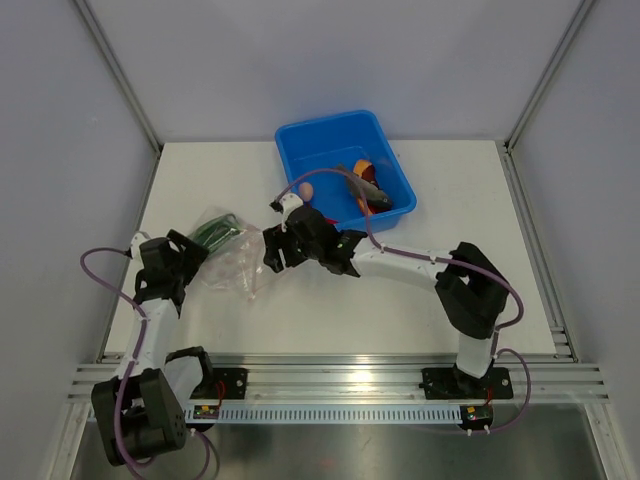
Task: Open the zip-top bag and remove the fake food
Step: Adjust the zipper food storage bag at the center of the board.
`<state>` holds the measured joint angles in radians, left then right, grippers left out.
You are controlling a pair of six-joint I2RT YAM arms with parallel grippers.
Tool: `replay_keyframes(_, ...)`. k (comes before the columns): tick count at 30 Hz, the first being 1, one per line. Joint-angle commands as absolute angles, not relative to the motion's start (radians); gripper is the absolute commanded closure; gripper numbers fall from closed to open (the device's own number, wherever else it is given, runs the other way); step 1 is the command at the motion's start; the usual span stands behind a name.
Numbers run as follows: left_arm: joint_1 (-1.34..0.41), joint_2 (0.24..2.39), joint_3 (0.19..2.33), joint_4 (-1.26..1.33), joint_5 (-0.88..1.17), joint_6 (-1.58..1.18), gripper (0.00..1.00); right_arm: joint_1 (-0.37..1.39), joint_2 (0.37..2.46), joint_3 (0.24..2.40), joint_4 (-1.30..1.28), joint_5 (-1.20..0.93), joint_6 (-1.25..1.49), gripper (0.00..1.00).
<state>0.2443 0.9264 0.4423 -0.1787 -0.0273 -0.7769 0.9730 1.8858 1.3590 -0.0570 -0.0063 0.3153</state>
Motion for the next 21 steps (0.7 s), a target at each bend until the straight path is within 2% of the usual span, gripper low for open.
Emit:
replay_keyframes(1,0.256,0.974,0.474,-0.117,-0.006,-0.814,0.01,0.971,1.734,1.266,0.061,-0.107,0.394,0.27)
replay_keyframes(6,0.262,1.011,0.482,-0.101,0.038,-0.831,0.01,0.974,1.689,1.163,0.208,-0.184,0.508,0.2)
replay_keyframes(12,0.282,0.977,0.479,-0.12,0.034,-0.839,0.01,1.038,1.843,1.287,0.137,-0.124,0.591,0.14)
replay_keyframes(17,0.298,0.96,0.479,-0.13,0.054,-0.839,0.01,1.065,1.928,1.341,0.141,-0.103,0.62,0.15)
replay_keyframes(18,0.301,0.957,0.479,-0.132,0.06,-0.838,0.01,1.066,1.939,1.35,0.14,-0.106,0.62,0.16)
replay_keyframes(21,0.314,0.953,0.476,-0.133,0.074,-0.836,0.01,1.068,1.97,1.382,0.137,-0.133,0.606,0.32)
